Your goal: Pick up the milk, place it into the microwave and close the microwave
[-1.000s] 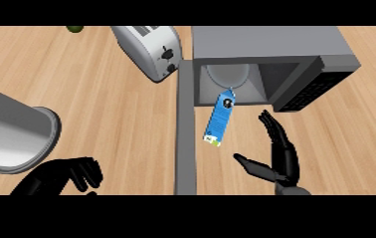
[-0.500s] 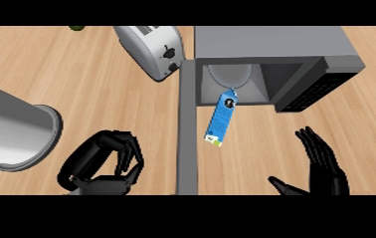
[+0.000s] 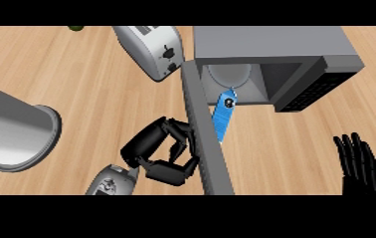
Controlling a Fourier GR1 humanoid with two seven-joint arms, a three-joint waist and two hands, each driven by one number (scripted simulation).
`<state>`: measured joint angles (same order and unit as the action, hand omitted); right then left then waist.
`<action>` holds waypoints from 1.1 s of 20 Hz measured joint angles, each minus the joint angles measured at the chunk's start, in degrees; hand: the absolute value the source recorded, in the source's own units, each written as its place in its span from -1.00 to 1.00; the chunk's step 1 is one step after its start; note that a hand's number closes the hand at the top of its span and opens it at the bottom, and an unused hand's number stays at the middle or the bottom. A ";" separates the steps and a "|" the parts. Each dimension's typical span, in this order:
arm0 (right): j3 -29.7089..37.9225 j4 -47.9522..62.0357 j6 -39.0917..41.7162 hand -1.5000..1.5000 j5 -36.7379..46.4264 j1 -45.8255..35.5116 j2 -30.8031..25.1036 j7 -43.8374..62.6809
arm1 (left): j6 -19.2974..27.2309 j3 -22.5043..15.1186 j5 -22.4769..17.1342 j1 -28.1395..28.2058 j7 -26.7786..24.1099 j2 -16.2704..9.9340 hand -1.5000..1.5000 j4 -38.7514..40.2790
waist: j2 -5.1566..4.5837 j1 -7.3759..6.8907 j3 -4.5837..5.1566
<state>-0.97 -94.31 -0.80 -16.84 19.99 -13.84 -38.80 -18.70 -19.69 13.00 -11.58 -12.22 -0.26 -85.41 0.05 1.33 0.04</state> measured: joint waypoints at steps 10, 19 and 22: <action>1.68 -8.59 4.05 -1.00 -3.50 0.07 -3.38 4.35 | 18.12 -18.85 -8.43 -13.89 2.77 -0.18 1.00 19.11 | -0.29 1.63 0.03; 0.98 -14.99 8.36 -1.00 -7.00 -2.69 -6.93 9.53 | 28.27 -30.04 -23.01 -22.48 2.03 -1.23 1.00 26.14 | -1.19 5.74 0.13; 0.14 -16.70 9.52 -1.00 -7.62 -4.10 -7.71 10.66 | 30.38 -30.77 -27.53 -24.57 0.37 -1.18 1.00 26.11 | -1.64 7.46 0.20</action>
<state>-0.82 -111.01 8.72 -24.47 15.89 -21.55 -28.14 11.68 -50.46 -14.52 -36.14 -11.85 -1.45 -59.30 -1.60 8.78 0.24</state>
